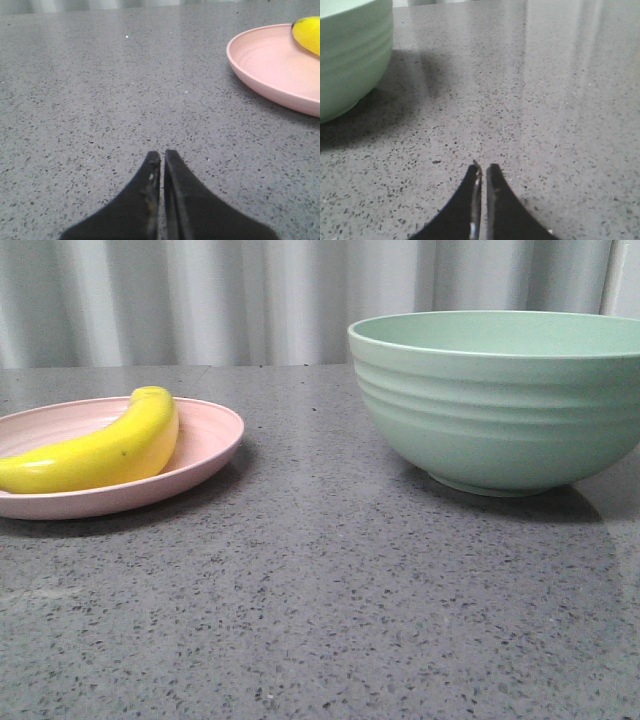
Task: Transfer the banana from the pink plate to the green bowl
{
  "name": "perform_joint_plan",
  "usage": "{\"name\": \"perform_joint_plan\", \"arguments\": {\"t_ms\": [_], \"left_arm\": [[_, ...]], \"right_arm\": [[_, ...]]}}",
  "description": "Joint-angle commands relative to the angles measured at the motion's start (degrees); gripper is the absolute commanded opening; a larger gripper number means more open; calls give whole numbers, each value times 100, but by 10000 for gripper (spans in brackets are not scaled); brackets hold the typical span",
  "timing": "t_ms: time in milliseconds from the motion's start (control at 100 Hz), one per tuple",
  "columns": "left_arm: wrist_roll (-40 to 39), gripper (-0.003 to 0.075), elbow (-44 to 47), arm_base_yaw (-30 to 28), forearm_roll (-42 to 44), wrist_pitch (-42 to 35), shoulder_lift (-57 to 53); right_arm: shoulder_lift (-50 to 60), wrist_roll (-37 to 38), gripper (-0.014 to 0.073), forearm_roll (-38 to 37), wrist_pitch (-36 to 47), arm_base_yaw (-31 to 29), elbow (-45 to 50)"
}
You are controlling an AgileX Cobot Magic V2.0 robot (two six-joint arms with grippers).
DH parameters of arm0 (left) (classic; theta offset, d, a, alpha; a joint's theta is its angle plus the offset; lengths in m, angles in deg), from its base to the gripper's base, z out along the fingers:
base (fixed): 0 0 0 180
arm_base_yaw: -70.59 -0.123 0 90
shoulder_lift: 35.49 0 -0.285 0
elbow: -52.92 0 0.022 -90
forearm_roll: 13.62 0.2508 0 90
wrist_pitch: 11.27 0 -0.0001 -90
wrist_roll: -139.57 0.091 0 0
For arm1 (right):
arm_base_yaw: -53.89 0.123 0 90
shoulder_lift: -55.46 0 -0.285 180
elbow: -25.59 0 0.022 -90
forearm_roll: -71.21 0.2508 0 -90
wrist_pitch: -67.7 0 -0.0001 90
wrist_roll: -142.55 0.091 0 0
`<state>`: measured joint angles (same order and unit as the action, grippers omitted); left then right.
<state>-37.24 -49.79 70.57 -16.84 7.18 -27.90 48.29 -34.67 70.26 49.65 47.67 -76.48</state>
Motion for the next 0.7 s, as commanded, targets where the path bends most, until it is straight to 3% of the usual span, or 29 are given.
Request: {"name": "perform_joint_plan", "arguments": {"t_ms": [0, 690], "left_arm": [[-48, -19, 152, -14, 1, -254, -187], [-48, -19, 152, -14, 1, -615, -187]], "right_arm": [[109, -24, -72, -33, 138, -38, 155], [109, -24, -72, -33, 138, -38, 155]]}}
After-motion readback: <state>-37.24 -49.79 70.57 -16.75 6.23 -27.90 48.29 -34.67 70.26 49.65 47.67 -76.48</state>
